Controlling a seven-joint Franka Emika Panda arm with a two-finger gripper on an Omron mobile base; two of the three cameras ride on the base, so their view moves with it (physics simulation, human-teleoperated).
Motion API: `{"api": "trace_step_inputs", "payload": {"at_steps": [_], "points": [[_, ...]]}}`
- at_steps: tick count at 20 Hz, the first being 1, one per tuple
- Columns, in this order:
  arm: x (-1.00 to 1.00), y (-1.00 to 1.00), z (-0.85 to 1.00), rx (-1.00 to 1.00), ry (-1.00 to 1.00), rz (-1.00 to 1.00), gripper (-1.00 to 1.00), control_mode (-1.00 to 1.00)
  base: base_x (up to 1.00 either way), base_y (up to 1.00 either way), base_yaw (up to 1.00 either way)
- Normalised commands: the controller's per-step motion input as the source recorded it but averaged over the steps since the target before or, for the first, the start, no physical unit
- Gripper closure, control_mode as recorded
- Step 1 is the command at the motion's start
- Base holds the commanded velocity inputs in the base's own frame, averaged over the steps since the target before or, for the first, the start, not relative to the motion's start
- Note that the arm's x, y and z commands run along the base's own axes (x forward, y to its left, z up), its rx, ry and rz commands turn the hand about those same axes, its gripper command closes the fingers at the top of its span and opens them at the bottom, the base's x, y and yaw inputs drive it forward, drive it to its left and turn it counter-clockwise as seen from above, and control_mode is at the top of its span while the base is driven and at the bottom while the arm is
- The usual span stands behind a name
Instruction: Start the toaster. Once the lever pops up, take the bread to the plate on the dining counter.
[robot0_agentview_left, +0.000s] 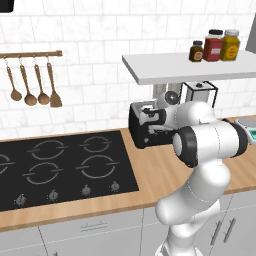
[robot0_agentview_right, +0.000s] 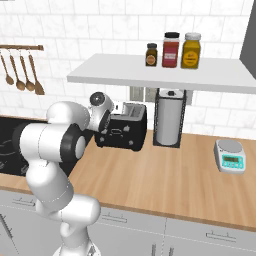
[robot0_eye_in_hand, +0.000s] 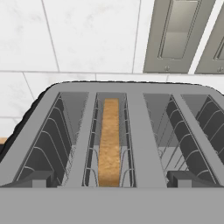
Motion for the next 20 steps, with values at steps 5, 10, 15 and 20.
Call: {"api": "trace_step_inputs", "payload": {"at_steps": [5,10,15,20], "points": [[0.0,0.0,0.0,0.0,0.0,0.0,-1.0,-1.0,0.0,0.0,0.0],[0.0,0.0,0.0,0.0,0.0,0.0,-1.0,-1.0,0.0,0.0,0.0],[0.0,0.0,0.0,0.0,0.0,0.0,-1.0,-1.0,0.0,0.0,0.0],[0.0,0.0,0.0,0.0,0.0,0.0,-1.0,-1.0,0.0,0.0,0.0]]}}
